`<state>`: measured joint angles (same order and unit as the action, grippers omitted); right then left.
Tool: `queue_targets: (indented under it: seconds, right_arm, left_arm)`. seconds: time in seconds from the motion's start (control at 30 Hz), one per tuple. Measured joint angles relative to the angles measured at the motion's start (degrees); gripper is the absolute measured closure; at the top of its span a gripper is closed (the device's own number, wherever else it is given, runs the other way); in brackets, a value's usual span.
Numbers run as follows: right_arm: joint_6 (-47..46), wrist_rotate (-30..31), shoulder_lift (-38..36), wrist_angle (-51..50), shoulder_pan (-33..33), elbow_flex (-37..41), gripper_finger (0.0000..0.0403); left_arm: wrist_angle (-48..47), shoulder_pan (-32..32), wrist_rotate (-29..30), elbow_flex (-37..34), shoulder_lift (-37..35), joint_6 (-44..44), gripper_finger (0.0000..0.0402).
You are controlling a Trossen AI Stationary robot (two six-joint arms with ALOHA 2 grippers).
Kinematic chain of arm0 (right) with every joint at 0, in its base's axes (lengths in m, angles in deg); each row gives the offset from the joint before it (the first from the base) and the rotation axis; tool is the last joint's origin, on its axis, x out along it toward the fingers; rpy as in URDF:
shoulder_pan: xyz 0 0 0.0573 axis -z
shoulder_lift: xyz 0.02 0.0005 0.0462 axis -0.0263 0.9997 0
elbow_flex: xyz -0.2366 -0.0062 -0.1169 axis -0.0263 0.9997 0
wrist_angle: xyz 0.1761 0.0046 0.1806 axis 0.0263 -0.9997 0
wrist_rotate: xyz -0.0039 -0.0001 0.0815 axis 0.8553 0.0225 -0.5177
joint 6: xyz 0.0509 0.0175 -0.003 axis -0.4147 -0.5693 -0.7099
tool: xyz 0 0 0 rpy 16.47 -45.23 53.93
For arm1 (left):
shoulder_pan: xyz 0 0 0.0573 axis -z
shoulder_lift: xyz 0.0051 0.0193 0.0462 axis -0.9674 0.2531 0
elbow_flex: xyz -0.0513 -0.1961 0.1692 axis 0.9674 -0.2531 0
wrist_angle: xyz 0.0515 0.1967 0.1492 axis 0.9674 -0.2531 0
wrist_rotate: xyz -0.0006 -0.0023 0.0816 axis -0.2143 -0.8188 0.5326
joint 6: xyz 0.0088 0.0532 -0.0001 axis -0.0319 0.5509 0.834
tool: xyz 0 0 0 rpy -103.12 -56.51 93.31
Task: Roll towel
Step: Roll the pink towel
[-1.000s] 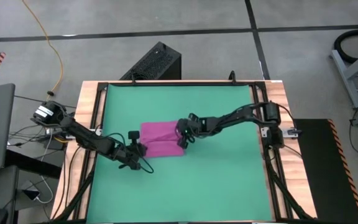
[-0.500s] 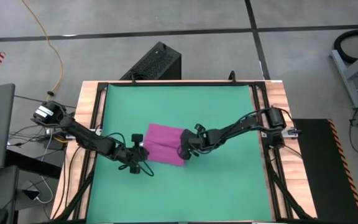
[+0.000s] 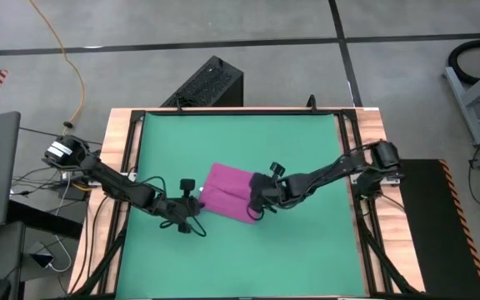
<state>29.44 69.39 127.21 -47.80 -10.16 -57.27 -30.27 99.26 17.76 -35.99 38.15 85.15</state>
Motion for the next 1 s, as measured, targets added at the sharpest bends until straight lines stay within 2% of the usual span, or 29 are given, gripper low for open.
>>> queue_targets:
  seconds: [0.1, 0.23, 0.37, 0.43, 0.6, 0.77, 1.0]
  right_arm:
    - [1.1, 1.2, -1.3, 2.5, -2.1, 0.1, 0.0356]
    - [3.9, 7.0, -1.4, 10.6, -7.7, 0.9, 0.0362]
    - [4.2, 7.8, -0.8, 21.0, -10.9, 5.0, 0.0381]
    - [4.2, 8.2, 0.7, 27.0, -11.0, 7.2, 0.039]
    - [4.2, 5.1, 4.8, 33.9, -9.1, 9.4, 0.0394]
    - [0.4, 1.6, 10.4, 34.6, -7.3, 9.6, 0.0384]
    - [-2.2, 0.8, 14.3, 38.2, -6.5, 9.2, 0.0386]
  left_arm:
    - [3.2, 0.0, 2.4, 0.0, 0.0, 1.5, 0.0402]
    - [7.3, 0.0, 4.3, 0.0, 0.0, 5.1, 0.0402]
    - [9.1, -1.2, 3.8, 0.0, 0.0, 7.5, 0.0401]
    - [9.1, -2.6, 2.6, 0.0, -0.1, 8.1, 0.0401]
    - [10.0, -6.3, -0.5, 0.0, -0.1, 8.7, 0.0401]
    - [11.0, -9.5, -5.2, -0.1, 0.0, 8.7, 0.0401]
    - [12.0, -11.2, -8.4, -0.4, 0.0, 8.5, 0.0401]
